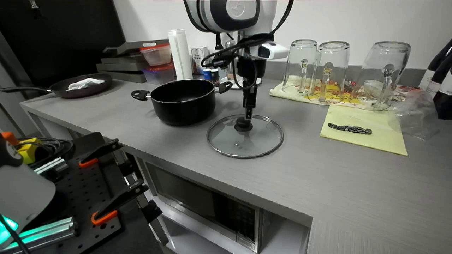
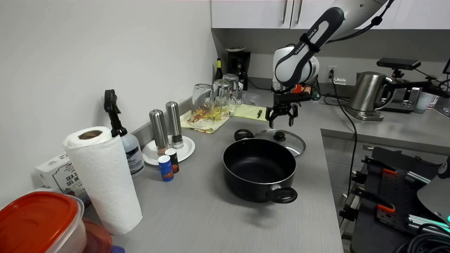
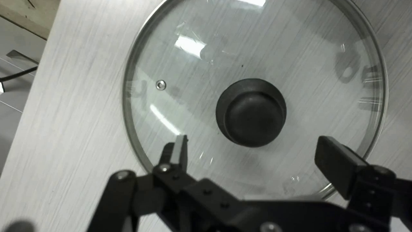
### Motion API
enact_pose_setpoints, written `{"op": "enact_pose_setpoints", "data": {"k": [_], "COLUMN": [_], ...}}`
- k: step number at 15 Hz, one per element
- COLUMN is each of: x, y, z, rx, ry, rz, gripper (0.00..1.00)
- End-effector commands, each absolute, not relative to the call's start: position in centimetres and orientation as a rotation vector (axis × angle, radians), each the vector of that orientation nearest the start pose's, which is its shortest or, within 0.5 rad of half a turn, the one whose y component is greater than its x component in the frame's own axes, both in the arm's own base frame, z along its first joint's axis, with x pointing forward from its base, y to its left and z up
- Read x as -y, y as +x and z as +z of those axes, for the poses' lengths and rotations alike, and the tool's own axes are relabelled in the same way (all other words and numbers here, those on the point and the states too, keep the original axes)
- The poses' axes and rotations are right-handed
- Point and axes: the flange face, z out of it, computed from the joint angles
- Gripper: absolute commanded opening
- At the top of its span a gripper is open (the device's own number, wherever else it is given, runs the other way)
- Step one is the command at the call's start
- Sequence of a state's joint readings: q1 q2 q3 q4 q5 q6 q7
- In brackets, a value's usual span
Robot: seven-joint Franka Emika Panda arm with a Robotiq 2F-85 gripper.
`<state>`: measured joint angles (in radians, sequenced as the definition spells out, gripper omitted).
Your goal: Put the lid on the black pot.
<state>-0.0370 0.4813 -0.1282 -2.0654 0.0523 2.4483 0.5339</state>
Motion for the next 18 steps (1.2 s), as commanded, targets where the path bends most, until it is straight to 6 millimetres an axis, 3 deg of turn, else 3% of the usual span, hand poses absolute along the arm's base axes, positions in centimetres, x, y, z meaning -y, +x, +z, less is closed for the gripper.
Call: {"op": "enact_pose_setpoints", "data": {"k": [1,12,13,15,18], "x": [9.4,9.4,9.4,9.4,9.4], "y": [58.4,58.5,58.5,58.5,58.6], "z": [18.0,15.1,15.0,15.0,15.1], "rx": [-1.168,-1.225,-1.229,-1.233,-1.239], "ry": [-2.95,-2.886,-2.883,-2.877,-2.869], "rz": [0.103,0.141,0.143,0.143,0.141], "gripper": [1.0,1.0,0.75,0.67,0.44]}}
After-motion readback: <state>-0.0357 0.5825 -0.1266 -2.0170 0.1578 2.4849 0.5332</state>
